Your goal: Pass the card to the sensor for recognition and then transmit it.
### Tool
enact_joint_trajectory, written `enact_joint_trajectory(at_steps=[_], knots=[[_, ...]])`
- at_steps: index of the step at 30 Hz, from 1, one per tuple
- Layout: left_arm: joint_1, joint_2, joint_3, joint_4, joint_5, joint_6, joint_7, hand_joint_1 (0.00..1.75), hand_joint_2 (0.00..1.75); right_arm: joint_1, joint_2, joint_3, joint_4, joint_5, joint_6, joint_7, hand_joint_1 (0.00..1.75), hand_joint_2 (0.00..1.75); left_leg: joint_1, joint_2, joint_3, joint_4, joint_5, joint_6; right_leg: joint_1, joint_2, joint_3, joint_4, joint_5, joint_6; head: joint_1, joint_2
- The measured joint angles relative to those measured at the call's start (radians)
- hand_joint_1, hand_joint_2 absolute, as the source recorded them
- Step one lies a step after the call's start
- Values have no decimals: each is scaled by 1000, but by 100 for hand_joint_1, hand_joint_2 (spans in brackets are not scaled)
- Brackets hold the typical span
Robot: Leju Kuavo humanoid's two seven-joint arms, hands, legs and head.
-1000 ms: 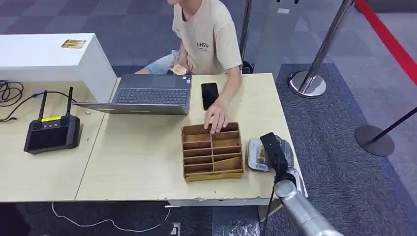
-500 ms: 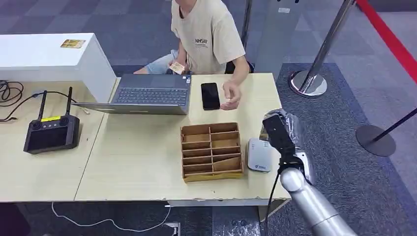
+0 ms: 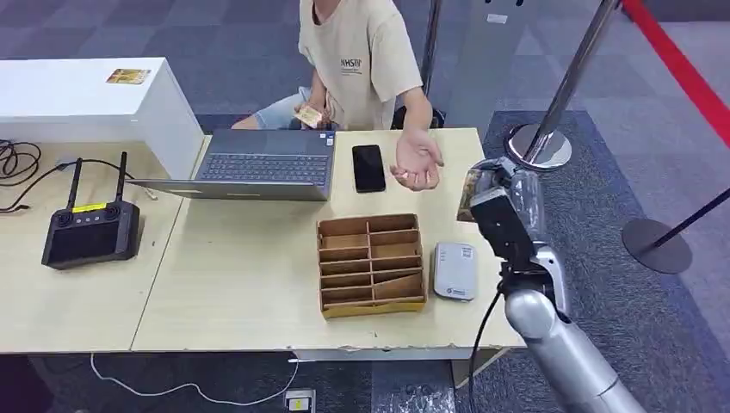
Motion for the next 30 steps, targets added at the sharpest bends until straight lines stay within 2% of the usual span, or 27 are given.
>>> enact_joint_trajectory(at_steps=[14,20,24,27,28,30], knots=[[0,5,0,6,0,0,0,0,175,0,-10,8,-55,0,1,2,175,175,0,0,0,0,0,0,0,0,0,0,0,0,0,0],[-2,5,0,6,-12,-9,9,0,175,-41,-9,21,-71,79,52,20,175,175,0,0,-1,0,0,0,0,0,0,0,0,0,0,0],[-4,3,-1,6,-27,-16,9,0,175,-116,7,63,-59,273,62,59,175,175,0,0,-1,0,0,0,0,0,-1,0,0,0,0,0],[-5,0,-3,6,-39,-21,9,0,175,-162,25,93,-16,407,35,72,175,175,0,0,-1,0,0,0,0,0,-1,0,0,0,0,0],[-5,-2,-3,6,-41,-19,7,0,175,-172,31,104,0,487,23,92,175,175,0,0,-2,0,0,0,0,0,-1,0,0,0,0,0],[-8,-3,-4,6,-47,-8,5,0,175,-216,40,135,60,731,-22,128,175,175,0,0,-2,0,0,0,0,0,-2,1,0,0,0,0]])
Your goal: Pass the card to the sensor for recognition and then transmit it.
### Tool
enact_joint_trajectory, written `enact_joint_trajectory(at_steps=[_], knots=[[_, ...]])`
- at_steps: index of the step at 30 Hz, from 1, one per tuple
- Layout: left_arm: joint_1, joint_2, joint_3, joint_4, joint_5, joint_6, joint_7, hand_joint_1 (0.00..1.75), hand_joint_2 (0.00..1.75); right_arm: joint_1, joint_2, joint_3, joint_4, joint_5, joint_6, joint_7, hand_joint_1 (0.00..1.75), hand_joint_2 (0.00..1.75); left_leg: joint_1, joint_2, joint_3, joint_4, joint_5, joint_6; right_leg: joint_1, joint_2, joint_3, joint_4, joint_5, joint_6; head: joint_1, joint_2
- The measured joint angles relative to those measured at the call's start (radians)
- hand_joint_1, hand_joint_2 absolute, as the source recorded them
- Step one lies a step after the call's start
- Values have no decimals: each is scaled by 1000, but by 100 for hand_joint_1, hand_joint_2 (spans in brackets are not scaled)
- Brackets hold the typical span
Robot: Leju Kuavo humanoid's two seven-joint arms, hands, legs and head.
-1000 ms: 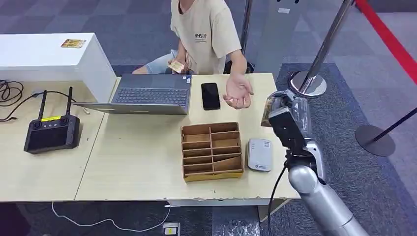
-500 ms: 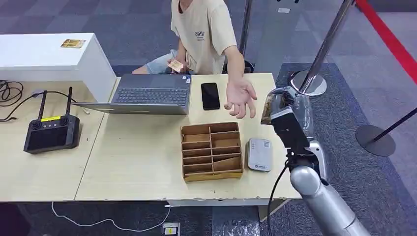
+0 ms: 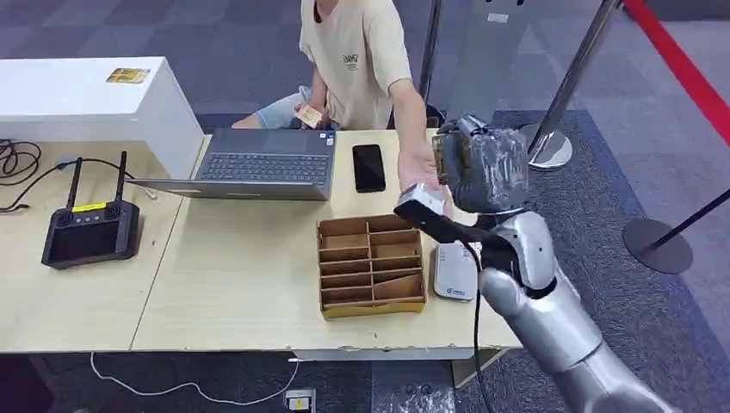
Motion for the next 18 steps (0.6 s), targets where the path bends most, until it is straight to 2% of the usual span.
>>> enact_joint_trajectory(at_steps=[2,7,13,16,18], knots=[[-14,-3,0,0,-3,7,2,0,175,-48,8,26,72,151,-46,15,175,175,0,-1,0,0,0,0,0,-1,0,0,0,0,0,0],[-35,-10,0,0,-3,22,11,0,175,-111,36,57,177,318,-74,46,175,175,0,-2,-1,1,1,0,0,-2,0,0,0,0,1,0],[-39,-11,0,0,-3,24,13,0,175,-133,48,74,231,337,-77,60,175,175,0,-2,-1,1,0,0,0,-2,-1,0,0,0,0,0],[-39,-11,0,0,-6,24,13,0,175,-121,52,76,245,301,-79,48,175,175,0,-2,-1,1,0,0,0,-2,-1,0,0,0,0,0],[-38,-11,0,0,-6,24,10,0,175,-104,56,73,252,273,-80,18,175,175,0,-2,-1,1,0,0,0,-2,-1,0,0,0,0,0]])
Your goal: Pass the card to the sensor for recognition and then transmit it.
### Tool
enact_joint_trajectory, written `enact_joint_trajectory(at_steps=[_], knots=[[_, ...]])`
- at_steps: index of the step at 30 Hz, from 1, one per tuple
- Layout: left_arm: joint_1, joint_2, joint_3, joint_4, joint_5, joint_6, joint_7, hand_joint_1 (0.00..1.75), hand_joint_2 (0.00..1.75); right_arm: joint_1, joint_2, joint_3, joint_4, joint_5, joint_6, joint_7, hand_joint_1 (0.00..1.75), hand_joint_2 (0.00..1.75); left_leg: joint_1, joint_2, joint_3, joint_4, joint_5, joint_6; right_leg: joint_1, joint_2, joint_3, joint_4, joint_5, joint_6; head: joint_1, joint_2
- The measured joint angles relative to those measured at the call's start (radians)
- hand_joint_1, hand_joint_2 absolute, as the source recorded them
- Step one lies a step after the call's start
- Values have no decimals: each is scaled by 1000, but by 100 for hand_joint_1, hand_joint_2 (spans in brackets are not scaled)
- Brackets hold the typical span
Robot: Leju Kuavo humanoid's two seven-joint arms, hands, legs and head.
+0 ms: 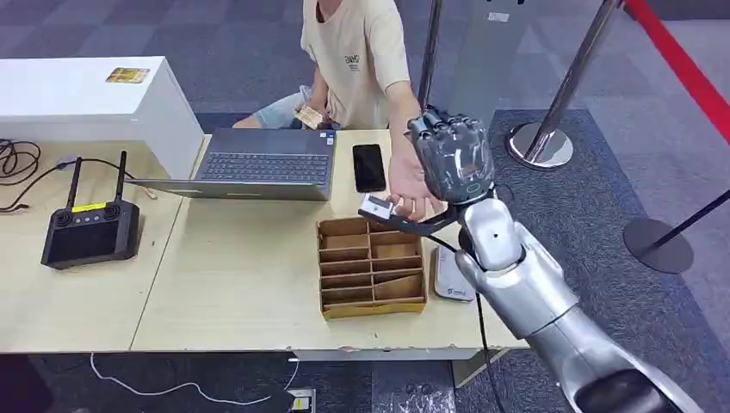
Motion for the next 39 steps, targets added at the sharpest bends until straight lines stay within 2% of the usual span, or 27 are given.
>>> enact_joint_trajectory(at_steps=[7,8,9,10,13,14,22,32,39], knots=[[8,0,0,0,0,1,-4,0,175,76,51,-65,36,-99,-2,-125,175,175,0,0,0,0,0,0,0,0,0,0,0,0,0,0],[10,0,0,0,0,0,-4,0,175,84,62,-80,42,-113,-2,-142,68,175,0,0,0,0,0,0,0,0,0,0,0,0,0,0],[10,0,0,0,-1,0,-4,0,175,90,70,-93,47,-123,-2,-156,68,175,0,0,0,0,0,0,0,0,0,0,0,0,0,0],[11,0,0,0,-1,0,-4,0,175,94,81,-109,53,-135,-2,-172,0,175,0,0,0,0,0,0,0,0,0,0,0,0,0,0],[11,0,0,0,-4,-2,-4,0,175,105,109,-153,74,-177,-3,-208,0,175,0,0,0,0,0,0,0,0,0,0,0,0,0,0],[11,0,0,0,-6,-4,-2,0,175,105,117,-164,81,-194,-3,-211,0,0,0,0,0,0,0,0,0,0,0,0,0,0,0,0],[12,0,0,1,-15,-4,-2,0,175,105,156,-227,125,-265,-3,-225,0,0,0,0,0,0,0,0,0,0,0,0,0,0,0,0],[12,0,0,2,-15,-4,-2,0,175,105,175,-254,158,-273,-3,-227,0,0,0,0,0,0,0,0,0,0,0,0,0,0,0,0],[12,0,0,2,-21,-6,-2,0,175,98,179,-259,166,-368,-4,-236,0,0,0,0,0,0,0,0,0,0,0,0,0,0,0,0]])
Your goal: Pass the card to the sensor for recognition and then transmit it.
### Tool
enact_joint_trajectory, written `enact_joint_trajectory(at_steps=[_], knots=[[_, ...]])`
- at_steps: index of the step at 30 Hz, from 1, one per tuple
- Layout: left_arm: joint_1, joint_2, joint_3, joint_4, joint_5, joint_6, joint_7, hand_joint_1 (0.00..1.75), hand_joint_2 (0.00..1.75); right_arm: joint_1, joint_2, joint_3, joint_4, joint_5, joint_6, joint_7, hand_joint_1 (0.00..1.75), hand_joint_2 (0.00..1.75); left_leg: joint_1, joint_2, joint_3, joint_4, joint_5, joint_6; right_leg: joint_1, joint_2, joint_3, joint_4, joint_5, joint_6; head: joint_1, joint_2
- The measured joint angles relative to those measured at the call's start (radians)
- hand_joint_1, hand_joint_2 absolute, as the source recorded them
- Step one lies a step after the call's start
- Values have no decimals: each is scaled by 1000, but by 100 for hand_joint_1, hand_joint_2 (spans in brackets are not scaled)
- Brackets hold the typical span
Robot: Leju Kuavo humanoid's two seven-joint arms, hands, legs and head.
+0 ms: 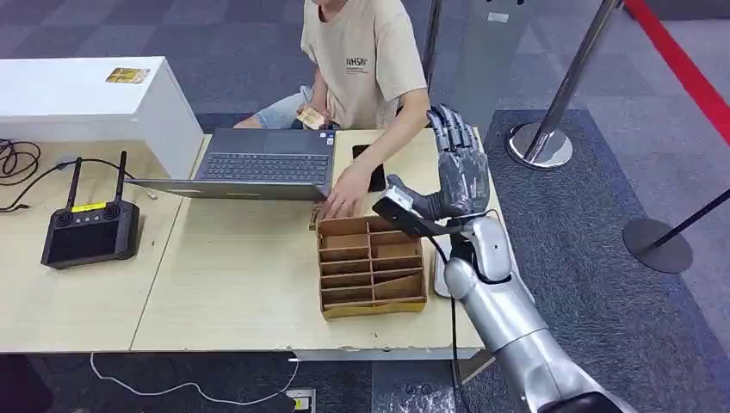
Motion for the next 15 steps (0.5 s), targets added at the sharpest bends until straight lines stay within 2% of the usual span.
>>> enact_joint_trajectory(at_steps=[6,7,13,15], knots=[[4,0,0,2,0,0,0,0,175,-7,-7,2,-46,-138,-2,17,0,0,0,0,0,0,0,0,0,0,0,0,0,0,0,0],[6,0,0,2,0,0,-1,0,175,-6,-8,3,-62,-167,-2,17,0,175,0,0,0,0,0,0,0,0,0,0,0,0,0,0],[21,0,0,6,15,13,-13,0,175,15,-20,23,-210,-344,-3,36,0,175,0,0,0,0,0,0,0,0,0,0,0,0,0,0],[28,1,2,6,34,21,-20,0,175,37,-29,42,-284,-440,-1,38,0,175,0,0,0,0,0,0,0,0,0,0,0,0,0,0]])
